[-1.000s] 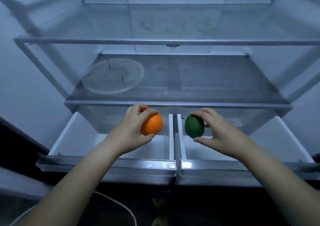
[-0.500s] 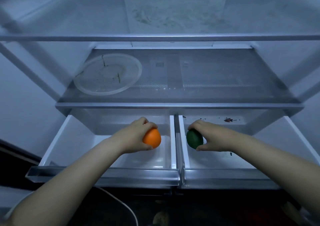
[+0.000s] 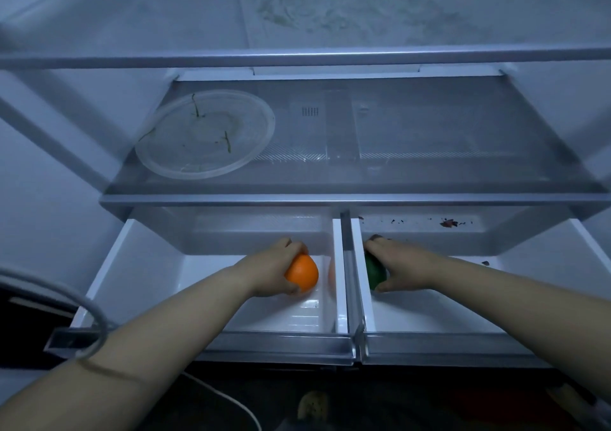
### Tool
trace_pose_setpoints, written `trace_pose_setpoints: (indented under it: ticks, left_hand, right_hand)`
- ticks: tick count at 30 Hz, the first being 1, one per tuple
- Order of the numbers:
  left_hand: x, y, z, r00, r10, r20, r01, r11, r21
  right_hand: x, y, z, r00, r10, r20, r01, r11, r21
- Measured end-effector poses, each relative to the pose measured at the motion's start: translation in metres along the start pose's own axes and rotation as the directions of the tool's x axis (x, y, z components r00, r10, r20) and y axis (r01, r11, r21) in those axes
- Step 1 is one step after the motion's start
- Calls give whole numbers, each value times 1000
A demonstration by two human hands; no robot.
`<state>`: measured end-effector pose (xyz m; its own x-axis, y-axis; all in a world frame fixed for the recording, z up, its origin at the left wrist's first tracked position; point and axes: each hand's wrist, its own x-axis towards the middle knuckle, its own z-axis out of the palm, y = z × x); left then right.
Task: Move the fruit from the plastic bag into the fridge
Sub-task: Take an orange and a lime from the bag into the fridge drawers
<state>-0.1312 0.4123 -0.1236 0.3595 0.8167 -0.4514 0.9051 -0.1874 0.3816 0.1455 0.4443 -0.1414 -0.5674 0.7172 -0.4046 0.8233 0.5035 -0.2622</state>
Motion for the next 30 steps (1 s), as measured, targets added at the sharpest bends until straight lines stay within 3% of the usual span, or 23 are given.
trace_pose_setpoints:
  ticks: [20,24,30]
  left_hand:
    - [-3,1,-2,999,-45,-3,45,999,30]
    - [-14,12,-15,996,-40,-84,40,999,-5]
    - [-56,42,-37,978,-4,-209,13,999,40]
  right_hand:
    - [-7,-3,-4,996,67,53,-69,997,41]
    - [-20,-17,-29,996,93,13,-93,994,49]
    - [-54,-49,-63,999,21,-30,-21,1000,18]
